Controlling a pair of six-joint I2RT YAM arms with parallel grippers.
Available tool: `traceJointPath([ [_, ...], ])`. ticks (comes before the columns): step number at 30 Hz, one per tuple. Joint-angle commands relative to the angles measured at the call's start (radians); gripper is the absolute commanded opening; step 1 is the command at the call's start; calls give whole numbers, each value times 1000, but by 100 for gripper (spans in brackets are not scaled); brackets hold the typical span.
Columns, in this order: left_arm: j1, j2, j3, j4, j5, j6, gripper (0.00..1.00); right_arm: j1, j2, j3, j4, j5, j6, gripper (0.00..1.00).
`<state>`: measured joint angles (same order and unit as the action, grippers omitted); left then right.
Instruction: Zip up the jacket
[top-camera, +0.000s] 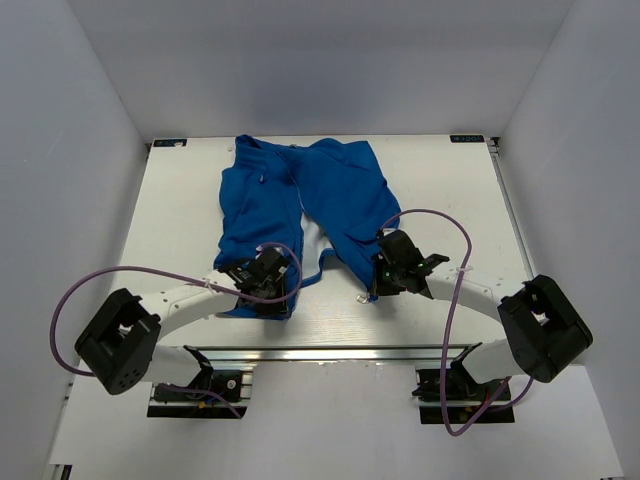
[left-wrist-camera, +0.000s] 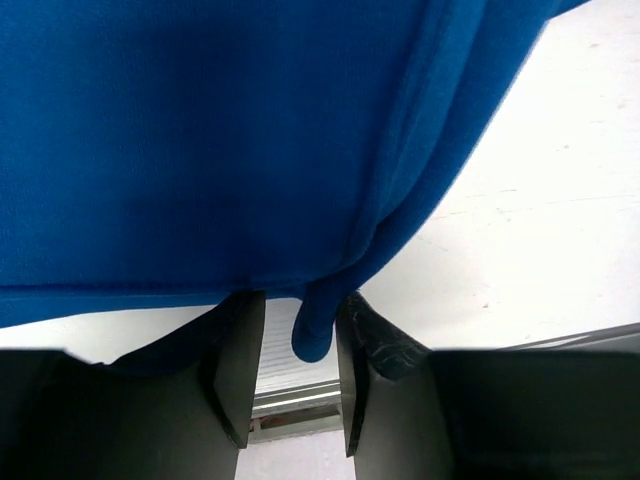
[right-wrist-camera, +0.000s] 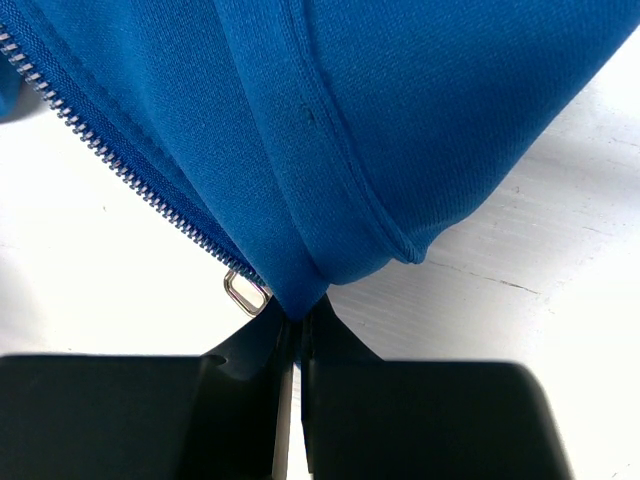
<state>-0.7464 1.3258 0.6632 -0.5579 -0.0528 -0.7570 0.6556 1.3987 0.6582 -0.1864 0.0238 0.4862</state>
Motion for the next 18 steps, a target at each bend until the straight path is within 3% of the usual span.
traceJointPath([
  [1,1,19,32,-28,14,39,45,-1,0,34,-22,15,-20,0],
  [9,1,58,52,-40,25,82,21,-1,-6,29,-5,-8,-47,0],
  [14,1,47,52,18,94,105,0,-1,-33,21,19,-70,-67,0],
  [18,1,-9,65,49,105,117,0,1,-82,18,60,-177,-103,0],
])
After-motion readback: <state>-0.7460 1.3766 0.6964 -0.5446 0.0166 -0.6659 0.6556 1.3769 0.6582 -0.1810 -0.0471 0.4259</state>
